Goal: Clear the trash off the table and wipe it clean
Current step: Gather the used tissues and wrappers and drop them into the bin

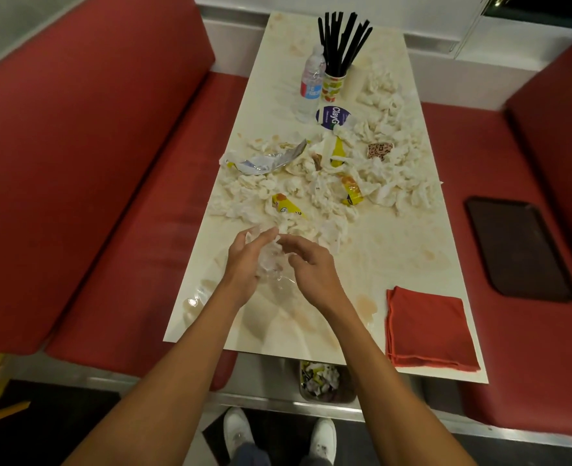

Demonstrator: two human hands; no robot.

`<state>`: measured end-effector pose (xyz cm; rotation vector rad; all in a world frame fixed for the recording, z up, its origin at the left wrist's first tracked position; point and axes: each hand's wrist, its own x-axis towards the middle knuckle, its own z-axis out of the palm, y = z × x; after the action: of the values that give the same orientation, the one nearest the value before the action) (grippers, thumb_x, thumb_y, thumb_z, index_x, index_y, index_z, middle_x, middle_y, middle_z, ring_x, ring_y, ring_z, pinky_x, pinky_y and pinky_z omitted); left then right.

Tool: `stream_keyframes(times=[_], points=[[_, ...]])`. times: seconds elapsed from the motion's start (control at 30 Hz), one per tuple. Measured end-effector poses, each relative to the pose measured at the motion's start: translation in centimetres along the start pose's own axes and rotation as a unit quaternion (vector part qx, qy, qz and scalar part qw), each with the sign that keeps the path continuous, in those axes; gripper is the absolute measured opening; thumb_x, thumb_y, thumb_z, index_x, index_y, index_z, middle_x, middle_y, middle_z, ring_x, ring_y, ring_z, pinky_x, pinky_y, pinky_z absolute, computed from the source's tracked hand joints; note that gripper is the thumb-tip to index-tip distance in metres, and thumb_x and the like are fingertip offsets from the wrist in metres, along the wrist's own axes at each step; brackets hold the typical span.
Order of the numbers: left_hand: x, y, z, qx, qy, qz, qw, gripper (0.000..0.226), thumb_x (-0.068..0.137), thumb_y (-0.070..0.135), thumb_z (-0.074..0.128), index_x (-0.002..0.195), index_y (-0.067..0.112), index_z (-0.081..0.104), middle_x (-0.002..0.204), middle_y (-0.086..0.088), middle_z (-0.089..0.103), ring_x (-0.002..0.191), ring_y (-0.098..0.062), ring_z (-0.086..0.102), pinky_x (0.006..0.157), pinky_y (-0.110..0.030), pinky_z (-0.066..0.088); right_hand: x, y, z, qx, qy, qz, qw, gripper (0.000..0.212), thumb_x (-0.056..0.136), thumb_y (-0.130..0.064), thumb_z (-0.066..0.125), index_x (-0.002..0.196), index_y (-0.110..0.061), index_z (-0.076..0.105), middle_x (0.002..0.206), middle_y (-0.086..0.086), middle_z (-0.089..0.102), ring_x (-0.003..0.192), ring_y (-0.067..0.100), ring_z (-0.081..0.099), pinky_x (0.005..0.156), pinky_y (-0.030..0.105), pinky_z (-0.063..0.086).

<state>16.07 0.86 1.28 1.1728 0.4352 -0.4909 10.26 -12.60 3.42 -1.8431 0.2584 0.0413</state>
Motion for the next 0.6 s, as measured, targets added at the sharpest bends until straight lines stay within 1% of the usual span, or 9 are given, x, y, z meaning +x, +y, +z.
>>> stream_keyframes(times=[0.07,0.13,0.2,0.27,0.33,0.4,0.47,0.53,0.6], points=[[0.2,-0.3,-0.3,-0.008,0.004,0.002,1.000,0.071,0.071,0.031,0.092,0.134,0.018,0.061,0.115,-0.013,0.074,0.097,-0.032,0.075,0.073,-0.043,0.057,-0.3,0.2,-0.2,0.069,-0.013,0.027,0.997,0.055,0.090,0.011,0.043,0.124,-0.023,0.069,0.119,-0.005,0.075,0.118,0.004,0.065,0.100,0.025,0.049],[0.1,-0.4,-0.5,-0.014,0.016,0.008,1.000,0.056,0.073,0.023,0.088,0.124,0.016,0.064,0.107,-0.013,0.072,0.093,-0.034,0.075,0.070,-0.043,0.055,-0.5,0.2,-0.4,0.125,-0.007,0.037,0.991,0.053,0.088,0.016,0.041,0.123,-0.016,0.064,0.113,-0.002,0.079,0.112,0.009,0.068,0.094,0.023,0.051],[0.1,-0.4,-0.8,-0.017,0.024,0.015,0.999,0.045,0.073,0.018,0.084,0.115,0.016,0.066,0.109,-0.017,0.073,0.101,-0.041,0.075,0.067,-0.042,0.053,-0.7,0.3,-0.5,0.151,0.031,0.025,0.988,0.048,0.087,0.019,0.040,0.118,-0.011,0.063,0.106,0.001,0.080,0.100,0.015,0.070,0.086,0.025,0.053],[0.1,-0.3,-1.0,-0.022,0.010,0.023,0.999,0.037,0.075,0.015,0.079,0.110,0.014,0.066,0.112,-0.020,0.074,0.102,-0.043,0.074,0.063,-0.039,0.052,-0.5,0.6,-0.6,0.115,0.093,0.027,0.989,0.046,0.090,0.015,0.044,0.115,-0.017,0.065,0.108,-0.004,0.078,0.096,0.015,0.070,0.080,0.025,0.051],[-0.2,0.0,-1.0,-0.031,-0.018,0.025,0.999,0.028,0.084,0.006,0.071,0.110,0.011,0.065,0.105,-0.019,0.072,0.083,-0.035,0.072,0.055,-0.032,0.048,0.1,1.1,-0.9,0.047,0.117,0.020,0.992,0.051,0.093,0.009,0.047,0.122,-0.028,0.065,0.121,-0.014,0.069,0.096,0.014,0.069,0.080,0.026,0.051],[-0.7,0.3,-1.0,-0.027,-0.043,0.026,0.998,0.031,0.088,0.002,0.063,0.118,0.008,0.064,0.102,-0.019,0.071,0.075,-0.030,0.068,0.051,-0.030,0.045,1.2,1.6,-1.1,-0.014,0.083,-0.016,0.996,0.065,0.093,0.008,0.047,0.138,-0.037,0.059,0.139,-0.018,0.057,0.097,0.012,0.068,0.083,0.023,0.054],[-1.0,0.5,-1.0,-0.017,-0.057,0.026,0.998,0.035,0.086,0.003,0.061,0.120,0.008,0.066,0.099,-0.018,0.071,0.075,-0.030,0.066,0.055,-0.030,0.044,2.5,2.1,-1.0,-0.085,0.028,-0.050,0.995,0.075,0.092,0.012,0.050,0.148,-0.037,0.053,0.150,-0.012,0.047,0.106,0.013,0.067,0.088,0.021,0.054],[-1.2,0.6,-1.1,-0.005,-0.062,0.024,0.998,0.035,0.083,0.005,0.061,0.118,0.006,0.067,0.098,-0.018,0.070,0.074,-0.031,0.065,0.059,-0.033,0.043,3.7,2.5,-0.5,-0.148,0.001,-0.070,0.987,0.068,0.091,0.010,0.058,0.143,-0.033,0.061,0.150,-0.003,0.051,0.113,0.015,0.064,0.093,0.027,0.054],[-1.3,0.7,-1.3,0.009,-0.059,0.025,0.998,0.038,0.082,0.005,0.060,0.119,0.002,0.065,0.101,-0.022,0.070,0.075,-0.033,0.065,0.061,-0.034,0.044,4.4,2.8,0.0,-0.161,0.009,-0.072,0.984,0.043,0.091,0.002,0.070,0.125,-0.024,0.075,0.134,0.001,0.064,0.092,0.017,0.066,0.087,0.033,0.054]])
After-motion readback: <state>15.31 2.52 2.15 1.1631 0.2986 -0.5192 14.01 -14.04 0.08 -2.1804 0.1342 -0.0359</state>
